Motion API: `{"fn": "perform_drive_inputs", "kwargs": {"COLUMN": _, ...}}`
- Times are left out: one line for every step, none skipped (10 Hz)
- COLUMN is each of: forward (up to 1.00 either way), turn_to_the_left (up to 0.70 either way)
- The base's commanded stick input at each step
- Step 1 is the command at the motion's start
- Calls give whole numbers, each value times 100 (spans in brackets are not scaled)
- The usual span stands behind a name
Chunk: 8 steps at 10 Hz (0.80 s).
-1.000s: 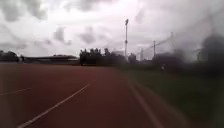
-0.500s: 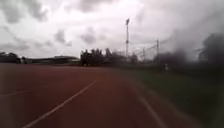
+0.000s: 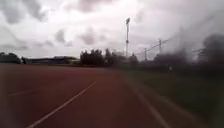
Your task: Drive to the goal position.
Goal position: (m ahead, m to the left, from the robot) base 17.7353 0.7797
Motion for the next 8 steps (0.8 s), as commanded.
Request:
{"fn": "perform_drive_inputs", "kwargs": {"forward": 85, "turn_to_the_left": -28}}
{"fn": "perform_drive_inputs", "kwargs": {"forward": 85, "turn_to_the_left": -28}}
{"fn": "perform_drive_inputs", "kwargs": {"forward": 85, "turn_to_the_left": -18}}
{"fn": "perform_drive_inputs", "kwargs": {"forward": 85, "turn_to_the_left": -1}}
{"fn": "perform_drive_inputs", "kwargs": {"forward": 85, "turn_to_the_left": 0}}
{"fn": "perform_drive_inputs", "kwargs": {"forward": 85, "turn_to_the_left": 0}}
{"fn": "perform_drive_inputs", "kwargs": {"forward": 85, "turn_to_the_left": 0}}
{"fn": "perform_drive_inputs", "kwargs": {"forward": 85, "turn_to_the_left": 0}}
